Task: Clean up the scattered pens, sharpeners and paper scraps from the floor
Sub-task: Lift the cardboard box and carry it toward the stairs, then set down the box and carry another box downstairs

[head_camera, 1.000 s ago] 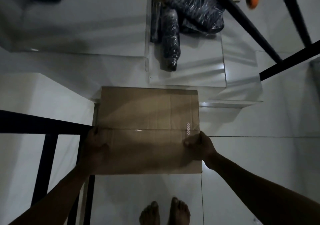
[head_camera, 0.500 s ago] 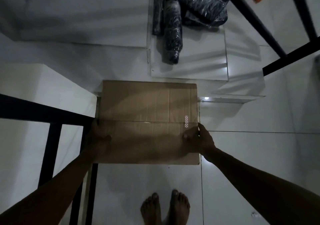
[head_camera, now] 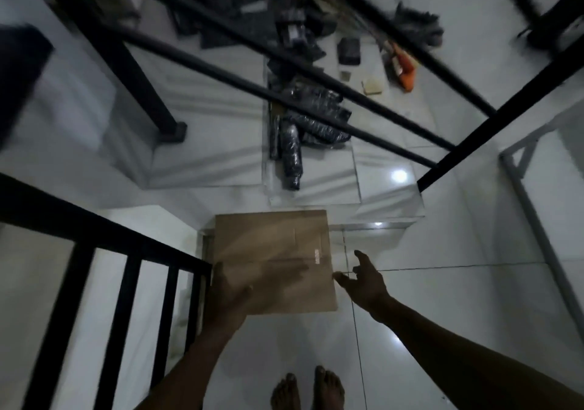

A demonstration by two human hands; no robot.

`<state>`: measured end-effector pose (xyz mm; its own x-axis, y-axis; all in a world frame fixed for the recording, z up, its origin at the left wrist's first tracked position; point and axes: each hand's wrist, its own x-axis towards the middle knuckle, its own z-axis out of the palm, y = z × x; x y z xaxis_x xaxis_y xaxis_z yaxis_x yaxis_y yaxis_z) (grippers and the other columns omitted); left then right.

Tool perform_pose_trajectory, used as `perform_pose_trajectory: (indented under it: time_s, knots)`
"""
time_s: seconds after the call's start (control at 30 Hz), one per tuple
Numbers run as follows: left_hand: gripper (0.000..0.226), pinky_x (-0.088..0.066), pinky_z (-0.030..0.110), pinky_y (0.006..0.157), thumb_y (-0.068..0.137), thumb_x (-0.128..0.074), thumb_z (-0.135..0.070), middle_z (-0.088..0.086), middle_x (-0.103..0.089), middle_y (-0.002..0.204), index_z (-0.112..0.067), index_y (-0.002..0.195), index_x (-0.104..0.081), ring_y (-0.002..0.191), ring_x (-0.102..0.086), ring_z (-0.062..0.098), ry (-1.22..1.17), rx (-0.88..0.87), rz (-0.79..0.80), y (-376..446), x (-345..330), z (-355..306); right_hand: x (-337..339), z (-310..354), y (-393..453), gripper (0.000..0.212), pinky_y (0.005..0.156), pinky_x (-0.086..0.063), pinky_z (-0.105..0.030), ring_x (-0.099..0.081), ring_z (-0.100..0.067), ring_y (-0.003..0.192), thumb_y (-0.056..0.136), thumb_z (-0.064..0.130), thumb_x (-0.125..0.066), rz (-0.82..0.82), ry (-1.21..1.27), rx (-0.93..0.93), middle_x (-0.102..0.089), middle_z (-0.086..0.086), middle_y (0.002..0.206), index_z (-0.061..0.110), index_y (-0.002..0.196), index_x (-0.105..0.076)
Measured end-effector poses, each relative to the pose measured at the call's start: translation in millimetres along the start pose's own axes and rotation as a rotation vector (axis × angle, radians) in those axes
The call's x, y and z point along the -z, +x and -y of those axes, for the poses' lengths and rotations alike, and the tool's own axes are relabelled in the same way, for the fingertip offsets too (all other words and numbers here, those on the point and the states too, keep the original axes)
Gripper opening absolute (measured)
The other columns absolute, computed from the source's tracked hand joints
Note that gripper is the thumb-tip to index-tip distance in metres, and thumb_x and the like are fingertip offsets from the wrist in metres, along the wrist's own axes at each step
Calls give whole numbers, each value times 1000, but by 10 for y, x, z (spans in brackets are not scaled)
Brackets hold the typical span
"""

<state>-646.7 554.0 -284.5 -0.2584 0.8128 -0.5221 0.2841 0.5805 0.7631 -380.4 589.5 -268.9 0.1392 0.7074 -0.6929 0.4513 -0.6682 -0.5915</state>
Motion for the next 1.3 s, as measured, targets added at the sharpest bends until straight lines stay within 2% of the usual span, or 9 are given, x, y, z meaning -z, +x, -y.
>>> perform_pose_trajectory:
  time_s: [0.07,0.13,0.2,0.33,0.57,0.93,1.03,1.17,1.3]
  knots:
    - [85,-39,33,104,84,-71,-27,10,-38,149,-14,152,-21,131,-43,27,70,3,2,-329,1,-429,172,160,-358,79,102,-42,-36,-42,-28,135,88,27,-70,-4,19,45,-41,-14,149,17,153,-24]
    - [79,-37,26,98,89,-63,-15,4,-37,149,-17,153,-17,130,-43,24,126,-33,-27,-629,-14,-859,345,308,-766,77,102,-43,-35,-43,-27,134,89,28,-68,-24,21,99,-42,-14,148,18,152,-25]
    - [78,-36,23,92,90,-62,-13,3,-37,146,-18,152,-16,128,-44,22,132,-79,-15,-920,-29,-1221,540,393,-1149,76,103,-42,-35,-42,-26,135,90,30,-67,-48,35,142,-42,-12,149,18,152,-25]
    - [66,-30,15,81,92,-57,-10,-5,-43,127,-20,149,-24,107,-41,8,97,-192,39,-1425,-80,-1732,885,475,-1779,75,103,-41,-34,-42,-26,135,91,34,-65,-115,61,178,-41,-12,150,15,152,-26]
    - [65,-40,25,93,91,-60,-14,9,-46,143,-15,148,-29,125,-48,21,216,-467,254,-2322,-400,-2404,1433,138,-3007,72,100,-45,-35,-46,-25,132,90,38,-65,-381,218,157,-46,-12,145,17,149,-30]
    - [56,-48,36,94,87,-65,-18,7,-54,135,-16,138,-43,118,-55,21,424,-843,696,-4082,-1454,-2497,1773,-1226,-4712,66,83,-46,-27,-54,-22,115,90,33,-66,-841,562,-1,-50,-17,138,17,146,-34]
    - [55,-46,29,87,86,-65,-16,7,-54,135,-16,137,-44,114,-58,21,477,-929,833,-4621,-1762,-2390,1801,-1686,-5155,64,75,-47,-23,-54,-20,108,91,32,-65,-955,644,-53,-50,-17,137,17,146,-35]
    - [55,-43,25,85,86,-66,-14,6,-55,135,-13,137,-46,109,-60,22,536,-1053,1001,-5451,-2159,-2161,1798,-2347,-5809,65,89,-52,-36,-56,-26,116,90,32,-66,-1098,744,-130,-52,-19,135,15,146,-36]
    - [56,-45,26,86,85,-66,-15,7,-54,136,-13,138,-45,109,-61,23,584,-1150,1149,-6348,-2477,-1770,1708,-3105,-6485,65,96,-51,-42,-56,-26,114,90,35,-65,-1204,842,-221,-54,-15,130,17,146,-36]
